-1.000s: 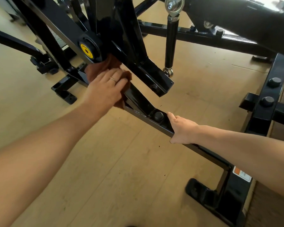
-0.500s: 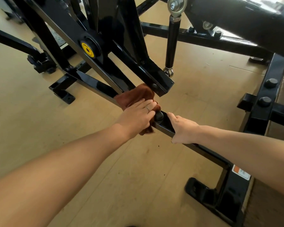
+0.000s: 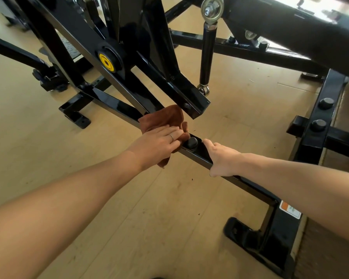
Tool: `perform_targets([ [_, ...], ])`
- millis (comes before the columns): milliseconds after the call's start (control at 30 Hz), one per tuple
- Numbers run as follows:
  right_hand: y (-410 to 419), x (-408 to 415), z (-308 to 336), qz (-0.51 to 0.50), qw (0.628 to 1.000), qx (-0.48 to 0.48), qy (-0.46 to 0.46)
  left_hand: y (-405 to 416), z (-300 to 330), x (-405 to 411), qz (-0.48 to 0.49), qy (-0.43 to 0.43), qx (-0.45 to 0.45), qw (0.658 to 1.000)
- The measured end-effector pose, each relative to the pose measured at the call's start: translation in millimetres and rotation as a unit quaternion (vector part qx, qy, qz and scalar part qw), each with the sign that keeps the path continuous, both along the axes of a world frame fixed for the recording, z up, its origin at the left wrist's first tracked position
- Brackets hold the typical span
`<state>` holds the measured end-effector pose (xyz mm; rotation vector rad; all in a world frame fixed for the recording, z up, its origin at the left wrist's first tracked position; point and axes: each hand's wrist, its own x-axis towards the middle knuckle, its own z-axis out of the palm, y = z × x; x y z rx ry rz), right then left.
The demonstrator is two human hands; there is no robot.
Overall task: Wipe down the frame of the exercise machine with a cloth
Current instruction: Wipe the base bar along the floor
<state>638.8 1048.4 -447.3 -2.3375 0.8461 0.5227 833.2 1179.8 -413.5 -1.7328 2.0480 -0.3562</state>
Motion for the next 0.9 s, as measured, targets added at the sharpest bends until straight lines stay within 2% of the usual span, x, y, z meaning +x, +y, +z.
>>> perform_targets([
  [167,-1,2,-6,-0.002,1.000,-0.010,0.001,-28,6,-7,-0.005,-0.057,-0.030,0.998],
  [300,-1,1,-8,0.003,1.000,-0.014,0.003,-49,6,-14,-0.014,-0.149,0.041,0.988],
  [433,-1,2,-5,0.005,1.000,0.000,0.006,-48,5,-12,0.009,-0.059,0.012,0.998],
  [567,-5,-2,1,0.011,1.000,0.016,0.002,-35,26,9,0.050,0.002,-0.098,0.994],
  [667,-7,-6,7,0.022,0.999,0.027,0.005,-25,60,30,0.096,0.007,-0.179,0.979],
  [833,-17,-11,30,0.005,0.998,0.061,-0.025,-18,80,26,0.173,0.000,-0.169,0.970],
  [867,-20,-11,36,-0.017,0.996,0.072,-0.048,-20,78,20,0.176,0.010,-0.189,0.966],
  [900,-25,-10,43,-0.046,0.993,0.083,-0.076,-22,79,15,0.177,0.058,-0.227,0.956],
])
